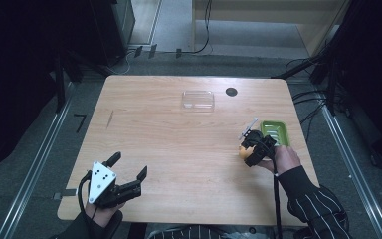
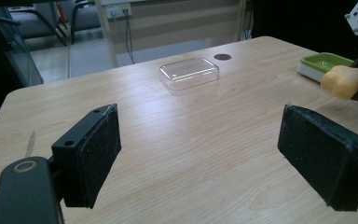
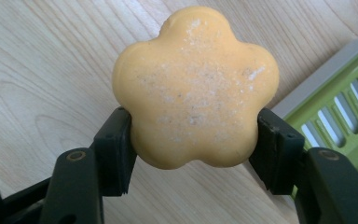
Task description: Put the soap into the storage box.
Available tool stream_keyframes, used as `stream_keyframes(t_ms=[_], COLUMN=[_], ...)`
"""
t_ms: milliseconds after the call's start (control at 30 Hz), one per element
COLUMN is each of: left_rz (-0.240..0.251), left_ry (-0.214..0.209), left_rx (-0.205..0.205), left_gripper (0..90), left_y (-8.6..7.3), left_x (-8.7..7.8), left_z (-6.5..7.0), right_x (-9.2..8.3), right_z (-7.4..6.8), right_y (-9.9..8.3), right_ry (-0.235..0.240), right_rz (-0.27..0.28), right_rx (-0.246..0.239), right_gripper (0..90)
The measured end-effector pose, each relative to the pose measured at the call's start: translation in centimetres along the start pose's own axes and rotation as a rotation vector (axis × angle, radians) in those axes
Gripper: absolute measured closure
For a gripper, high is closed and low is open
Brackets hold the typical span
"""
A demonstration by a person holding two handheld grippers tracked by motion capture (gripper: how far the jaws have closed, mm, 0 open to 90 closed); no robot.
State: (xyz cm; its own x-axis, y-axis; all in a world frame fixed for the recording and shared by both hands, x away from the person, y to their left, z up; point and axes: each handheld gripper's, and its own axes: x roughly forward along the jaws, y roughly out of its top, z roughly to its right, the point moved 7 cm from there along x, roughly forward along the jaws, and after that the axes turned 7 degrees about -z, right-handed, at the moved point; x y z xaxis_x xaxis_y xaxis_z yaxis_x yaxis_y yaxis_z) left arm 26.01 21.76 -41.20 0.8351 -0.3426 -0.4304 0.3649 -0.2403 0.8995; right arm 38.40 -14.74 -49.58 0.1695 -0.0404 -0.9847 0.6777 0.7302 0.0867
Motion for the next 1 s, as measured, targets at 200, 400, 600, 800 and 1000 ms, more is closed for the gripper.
stream_keyframes(t_ms=[200, 400, 600, 800, 1000], left_rz=[-0.002, 0.000, 0.001, 0.000, 0.000], left_ry=[0.000, 0.001, 0.000, 0.000, 0.000], left_rx=[0.001, 0.000, -0.001, 0.000, 0.000], left_gripper=[13.7, 13.7, 13.7, 13.7, 13.7], left_y=[0.0, 0.0, 0.0, 0.0, 0.0], left_x=[0.0, 0.0, 0.0, 0.0, 0.1], left_z=[0.0, 0.0, 0.0, 0.0, 0.0], right_x=[-0.3, -0.8, -1.2, -1.4, -1.5], right_z=[0.7, 1.6, 2.3, 2.7, 3.2], right_y=[-0.1, -0.4, -0.5, -0.6, -0.7], right_ry=[-0.006, -0.011, -0.013, -0.022, -0.022], right_rz=[0.014, 0.020, 0.035, 0.041, 0.045], right_rx=[0.023, 0.047, 0.067, 0.069, 0.078], right_gripper=[39.7, 39.7, 39.7, 39.7, 39.7])
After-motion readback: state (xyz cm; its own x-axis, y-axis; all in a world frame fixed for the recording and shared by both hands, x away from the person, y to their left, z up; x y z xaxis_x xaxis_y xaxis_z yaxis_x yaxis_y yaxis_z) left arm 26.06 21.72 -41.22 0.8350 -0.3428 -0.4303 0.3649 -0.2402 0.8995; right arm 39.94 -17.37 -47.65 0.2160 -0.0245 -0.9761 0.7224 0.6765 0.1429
